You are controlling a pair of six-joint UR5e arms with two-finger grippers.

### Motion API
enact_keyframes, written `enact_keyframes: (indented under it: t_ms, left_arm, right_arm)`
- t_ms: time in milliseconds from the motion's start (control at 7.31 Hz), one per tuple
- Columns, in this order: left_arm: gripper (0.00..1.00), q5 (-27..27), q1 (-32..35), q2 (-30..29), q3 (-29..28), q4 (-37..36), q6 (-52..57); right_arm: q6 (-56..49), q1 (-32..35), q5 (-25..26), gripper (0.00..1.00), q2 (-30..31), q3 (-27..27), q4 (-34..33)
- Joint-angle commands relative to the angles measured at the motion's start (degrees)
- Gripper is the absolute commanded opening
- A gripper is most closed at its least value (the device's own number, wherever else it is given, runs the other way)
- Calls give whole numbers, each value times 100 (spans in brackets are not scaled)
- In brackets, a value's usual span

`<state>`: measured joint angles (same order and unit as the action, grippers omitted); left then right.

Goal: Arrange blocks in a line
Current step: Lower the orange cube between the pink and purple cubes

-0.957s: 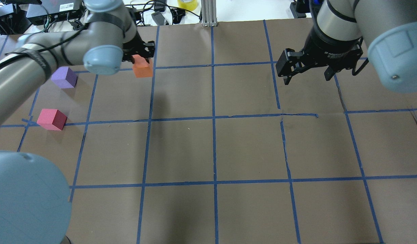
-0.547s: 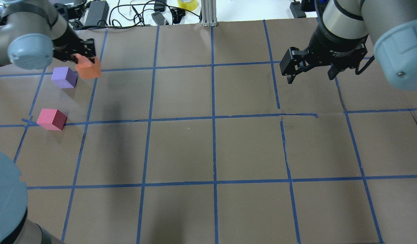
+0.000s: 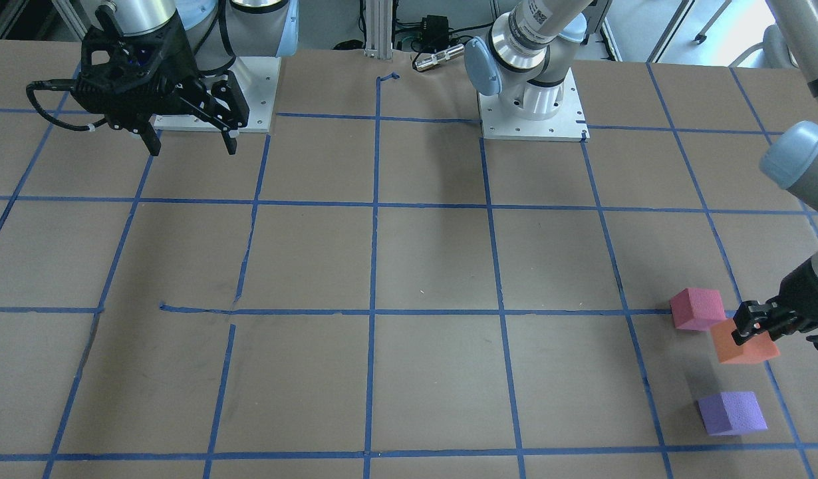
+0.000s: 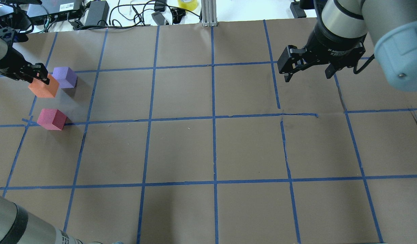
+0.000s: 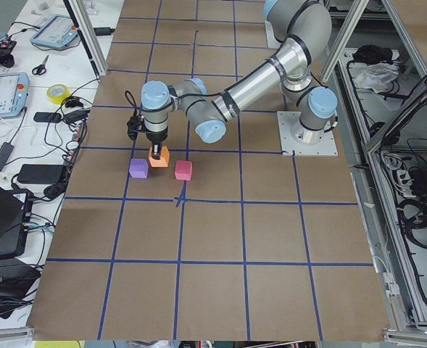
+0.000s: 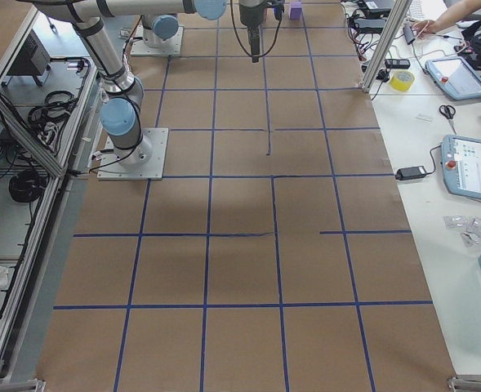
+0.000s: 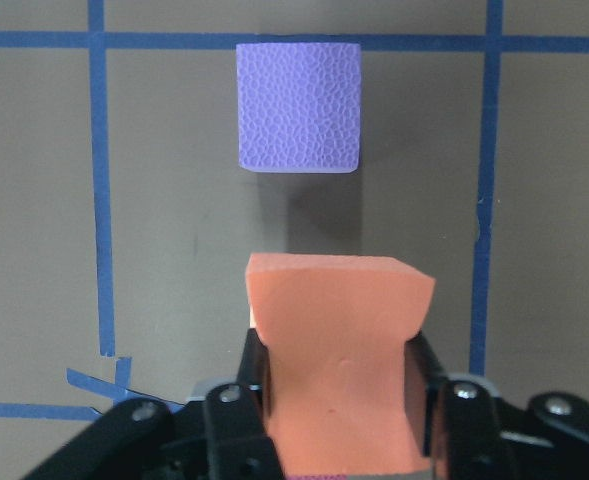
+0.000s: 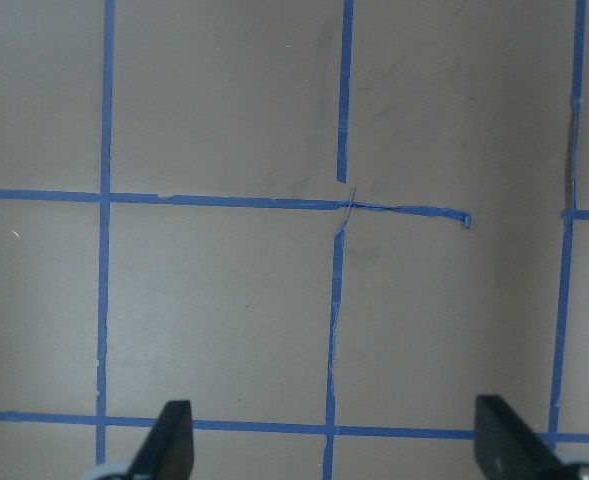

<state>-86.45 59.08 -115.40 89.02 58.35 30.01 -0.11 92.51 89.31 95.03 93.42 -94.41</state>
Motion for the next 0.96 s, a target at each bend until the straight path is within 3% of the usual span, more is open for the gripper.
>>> enact_keyframes:
  t_ms: [0, 821]
  left_arm:
    - [1, 207, -28, -350, 28, -420, 163]
    - [2, 216, -63, -844, 72, -711, 208]
  right_arm:
    - [2, -22, 6, 100, -11, 9, 37]
    - [-7, -31, 68, 100, -20, 9, 54]
